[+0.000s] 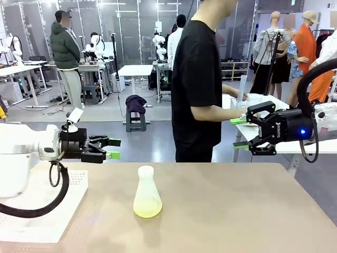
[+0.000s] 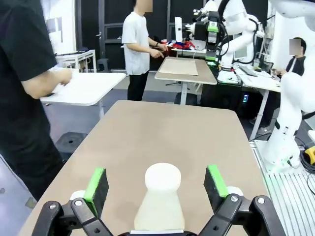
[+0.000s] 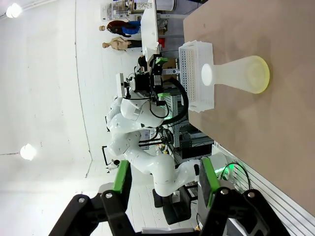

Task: Prepare the solutions needed for the experiment.
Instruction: When the human places the Big flask in the center of the table, pick up the Big flask and place it in the left Organizing basket.

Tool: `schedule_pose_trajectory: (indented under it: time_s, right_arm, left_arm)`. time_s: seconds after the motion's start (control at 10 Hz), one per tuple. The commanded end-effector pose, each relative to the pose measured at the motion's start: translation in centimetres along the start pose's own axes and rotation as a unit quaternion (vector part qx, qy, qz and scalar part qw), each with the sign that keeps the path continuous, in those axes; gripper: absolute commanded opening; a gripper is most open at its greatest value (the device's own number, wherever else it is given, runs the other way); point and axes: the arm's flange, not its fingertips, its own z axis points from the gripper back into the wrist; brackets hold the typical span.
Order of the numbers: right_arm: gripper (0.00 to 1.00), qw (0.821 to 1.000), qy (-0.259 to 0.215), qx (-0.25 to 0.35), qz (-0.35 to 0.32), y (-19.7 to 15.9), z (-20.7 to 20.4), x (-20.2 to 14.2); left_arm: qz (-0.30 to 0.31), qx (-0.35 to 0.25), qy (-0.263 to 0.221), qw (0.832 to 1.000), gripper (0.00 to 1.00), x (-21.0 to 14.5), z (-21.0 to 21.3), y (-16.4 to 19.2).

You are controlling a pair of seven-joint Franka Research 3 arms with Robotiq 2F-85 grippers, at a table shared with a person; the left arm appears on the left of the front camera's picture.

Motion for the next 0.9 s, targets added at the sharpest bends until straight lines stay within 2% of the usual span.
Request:
schedule_pose_trajectory:
  time_s: [0.0,0.5,0.7,0.8]
  right_arm:
    - [0.70,1.000,-0.005,0.001,0.002,0.1,-0.1,0.0]
    - [0.70,1.000,-0.005,0.001,0.002,0.1,-0.1,0.0]
    - [0.70,1.000,-0.005,0.001,0.002,0.1,-0.1,0.0]
    - [0.70,1.000,-0.005,0.001,0.002,0.1,-0.1,0.0]
  left_arm:
    - [0.005,0.011,0.006,1.000,1.00,0.3,0.5,-0.2]
    - [0.005,0.011,0.006,1.000,1.00,0.3,0.5,-0.2]
    - [0.006,0.009,-0.004,1.000,1.00,-1.0,0.2,1.2]
    - [0.015,-0.006,-0.025,1.000,1.00,-1.8,-0.3,1.8]
